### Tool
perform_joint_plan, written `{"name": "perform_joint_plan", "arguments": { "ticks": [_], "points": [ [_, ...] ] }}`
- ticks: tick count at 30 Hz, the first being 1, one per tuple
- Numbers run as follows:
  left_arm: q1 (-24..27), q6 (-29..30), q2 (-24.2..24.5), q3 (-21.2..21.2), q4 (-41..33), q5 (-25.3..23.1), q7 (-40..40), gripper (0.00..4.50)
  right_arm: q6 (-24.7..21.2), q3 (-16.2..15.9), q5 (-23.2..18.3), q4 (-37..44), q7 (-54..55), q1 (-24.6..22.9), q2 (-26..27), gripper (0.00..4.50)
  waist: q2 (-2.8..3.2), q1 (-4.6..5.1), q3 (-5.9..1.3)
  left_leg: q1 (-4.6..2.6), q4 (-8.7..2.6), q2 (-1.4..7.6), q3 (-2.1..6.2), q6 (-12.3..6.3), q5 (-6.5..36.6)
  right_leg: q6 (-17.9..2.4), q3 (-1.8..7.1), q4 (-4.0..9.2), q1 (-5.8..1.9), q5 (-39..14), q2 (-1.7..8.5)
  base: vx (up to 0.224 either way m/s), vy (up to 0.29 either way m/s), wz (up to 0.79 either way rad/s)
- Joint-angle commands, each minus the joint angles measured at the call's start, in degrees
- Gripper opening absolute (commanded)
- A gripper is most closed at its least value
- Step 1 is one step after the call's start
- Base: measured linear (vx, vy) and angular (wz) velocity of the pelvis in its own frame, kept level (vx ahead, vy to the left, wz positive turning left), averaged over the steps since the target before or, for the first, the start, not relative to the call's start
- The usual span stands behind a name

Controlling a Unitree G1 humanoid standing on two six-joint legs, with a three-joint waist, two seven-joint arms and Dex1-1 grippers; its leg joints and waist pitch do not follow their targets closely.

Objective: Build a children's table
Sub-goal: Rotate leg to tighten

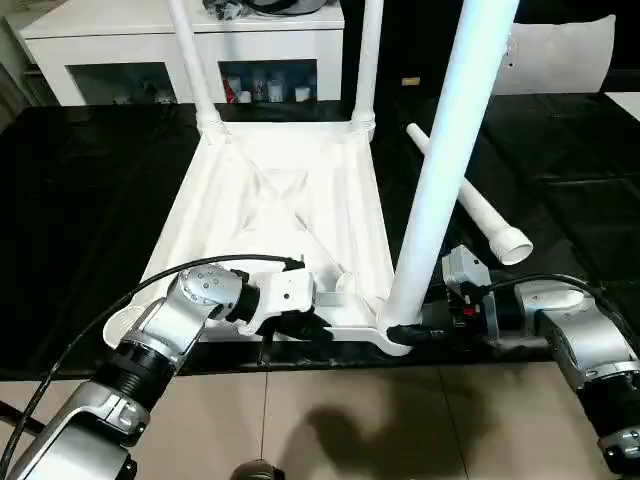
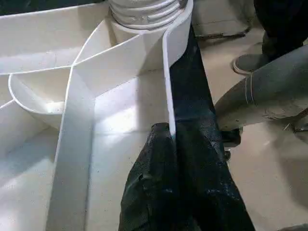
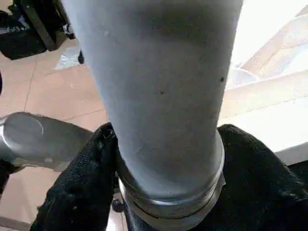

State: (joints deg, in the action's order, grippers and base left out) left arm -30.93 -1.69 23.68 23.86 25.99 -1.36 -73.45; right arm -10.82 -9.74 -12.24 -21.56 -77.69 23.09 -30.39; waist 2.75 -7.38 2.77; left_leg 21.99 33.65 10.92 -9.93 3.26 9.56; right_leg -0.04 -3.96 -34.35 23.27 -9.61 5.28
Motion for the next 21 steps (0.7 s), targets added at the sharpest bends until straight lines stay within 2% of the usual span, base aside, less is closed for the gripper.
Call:
{"name": "perform_joint_plan", "arguments": {
  "ticks": [1, 3, 5, 6, 7, 8, 9, 10, 11, 12, 14, 15, 17, 18, 20, 21],
  "points": [
    [0.92, 3.28, -1.61, 0.89, -2.26, 0.7, -0.59, 0.0, -2.67, 0.39, -2.3, 2.25, 1.32, -0.83, 1.49, 2.82, -1.2, 0.11, -4.09, -0.87, -3.49, 2.24, 0.16, -4.33, 11.21, -13.82, 2.15, 3.42, -2.85, -11.94, 2.98, 0.0, 0.0, 0.0],
    [0.98, 7.77, -3.61, -0.96, -3.27, 2.11, 2.69, 0.0, -6.02, 1.25, -2.37, 3.31, 6.72, -1.14, 4.18, 2.76, -1.11, 0.21, -4.0, -0.78, -3.56, 2.24, 0.13, -4.17, 10.85, -13.94, 2.21, 3.29, -2.83, -11.73, 2.93, 0.0, 0.0, 0.0],
    [0.93, 10.36, -5.12, -1.86, -3.75, 1.98, 5.88, 0.0, -6.96, 1.75, -1.31, 2.82, 11.56, -0.9, 6.55, 2.74, -1.19, 0.49, -3.78, -0.83, -3.72, 2.07, 0.17, -3.32, 12.5, -13.29, 2.12, 3.71, -2.71, -15.08, 2.91, 0.0, 0.0, 0.0],
    [0.93, 11.67, -5.88, -2.2, -3.98, 1.71, 7.63, 0.0, -7.02, 1.94, -0.74, 2.49, 13.76, -0.8, 7.67, 2.73, -1.09, 1.18, -3.39, -0.79, -3.99, 1.86, 0.35, -1.72, 15.73, -11.61, 2.06, 4.32, -2.63, -20.65, 3.05, 0.0, 0.0, 0.0],
    [0.8, 13.45, -7.3, -2.61, -3.94, 0.95, 10.79, 0.0, -7.02, 2.43, 0.79, 1.43, 18.67, -0.27, 9.76, 2.72, -1.19, 1.69, -3.24, -0.71, -4.21, 1.8, 0.59, -0.74, 17.23, -10.13, 1.93, 4.57, -2.72, -23.86, 3.07, 0.0, 0.0, 0.0],
    [0.52, 15.23, -9.28, -3.04, -3.47, -0.03, 14.72, 0.0, -7.09, 3.42, 2.18, 0.11, 25.0, 0.49, 12.61, 2.72, -1.06, 1.91, -3.12, -0.89, -4.32, 1.78, 0.62, -0.3, 18.13, -9.54, 1.92, 4.78, -2.44, -25.37, 3.03, 0.0, 0.0, 0.0],
    [0.52, 15.23, -9.28, -3.04, -3.47, -0.03, 14.72, 0.0, -7.09, 3.42, 2.18, 0.11, 25.0, 0.49, 12.61, 2.72, -1.05, 2.33, -3.01, -1.01, -4.33, 1.7, 0.64, 0.15, 19.02, -9.13, 1.93, 5.03, -2.25, -26.77, 3.02, 0.0, 0.0, 0.0],
    [0.09, 17.04, -11.61, -3.62, -2.77, -0.51, 18.76, 0.0, -8.11, 4.47, 3.22, -0.81, 31.48, 1.17, 15.49, 2.72, -1.26, 3.03, -2.95, -0.84, -4.37, 1.39, 0.97, 0.6, 20.15, -7.87, 1.63, 5.25, -2.69, -29.49, 3.15, 0.0, 0.0, 0.0],
    [-0.03, 17.37, -12.14, -3.78, -2.62, -0.64, 19.62, 0.0, -8.33, 4.53, 3.43, -0.8, 32.5, 1.19, 15.98, 2.72, -1.18, 3.21, -2.94, -0.84, -4.48, 1.4, 1.0, 0.71, 20.39, -7.24, 1.64, 5.43, -2.65, -30.35, 3.12, 0.0, 0.0, 0.0],
    [-0.77, 19.17, -15.13, -4.65, -1.72, -1.47, 24.44, 0.0, -9.74, 4.92, 4.54, -0.71, 38.03, 1.27, 18.73, 2.72, -1.23, 4.0, -2.76, -1.35, -4.37, 1.27, 1.0, 0.97, 22.03, -6.02, 1.48, 6.02, -2.1, -32.81, 2.9, 0.0, 0.0, 0.0],
    [-1.2, 20.02, -16.69, -4.96, -1.31, -1.97, 26.74, 0.0, -10.65, 5.39, 4.85, -0.61, 41.06, 1.33, 20.42, 2.72, -1.25, 4.34, -2.76, -1.68, -4.12, 0.94, 0.96, 0.54, 22.72, -4.94, 1.4, 6.68, -1.8, -35.55, 2.92, 0.0, 0.0, 0.0],
    [-1.97, 20.54, -18.96, -5.04, -0.58, -3.01, 30.3, 0.0, -11.42, 6.28, 5.56, -0.56, 46.28, 1.54, 23.22, 2.72, -0.77, 4.37, -2.78, -1.61, -4.25, 0.97, 1.01, 0.35, 22.49, -4.6, 1.45, 6.82, -1.75, -35.3, 2.89, 0.0, 0.0, 0.0],
    [-2.17, 20.64, -19.56, -4.98, -0.46, -3.42, 31.3, 0.0, -11.4, 6.45, 5.91, -0.57, 47.97, 1.62, 24.04, 2.72, -0.79, 4.45, -2.96, -1.52, -4.38, 0.97, 1.11, 0.26, 22.27, -4.48, 1.28, 6.84, -1.96, -34.0, 2.78, 0.0, 0.0, 0.0],
    [-2.36, 20.37, -19.98, -4.83, -0.19, -3.8, 31.99, 0.0, -10.69, 6.41, 5.95, -0.58, 48.34, 1.55, 24.52, 3.28, -0.47, 4.4, -3.03, -1.45, -4.59, 1.13, 1.16, 0.13, 22.16, -4.79, 1.43, 6.66, -1.97, -32.03, 2.78, 0.0, 0.0, 0.0],
    [-2.43, 20.29, -20.23, -4.77, -0.21, -3.91, 32.1, 0.0, -9.58, 6.73, 5.22, -0.4, 47.65, 1.28, 25.08, 3.42, -0.59, 4.39, -3.18, -1.35, -4.67, 1.21, 1.04, -0.43, 22.27, -5.86, 1.6, 6.46, -2.08, -28.42, 2.65, 0.0, 0.0, 0.0],
    [-2.28, 19.97, -19.77, -4.59, -0.6, -4.02, 31.43, 0.0, -9.33, 7.03, 4.6, 0.37, 46.68, 0.82, 25.08, 3.42, -0.3, 4.3, -3.24, -1.32, -4.71, 1.27, 1.07, -0.48, 22.07, -6.27, 1.67, 6.28, -2.12, -27.29, 2.71, 0.0, 0.0, 0.0]
  ]
}}
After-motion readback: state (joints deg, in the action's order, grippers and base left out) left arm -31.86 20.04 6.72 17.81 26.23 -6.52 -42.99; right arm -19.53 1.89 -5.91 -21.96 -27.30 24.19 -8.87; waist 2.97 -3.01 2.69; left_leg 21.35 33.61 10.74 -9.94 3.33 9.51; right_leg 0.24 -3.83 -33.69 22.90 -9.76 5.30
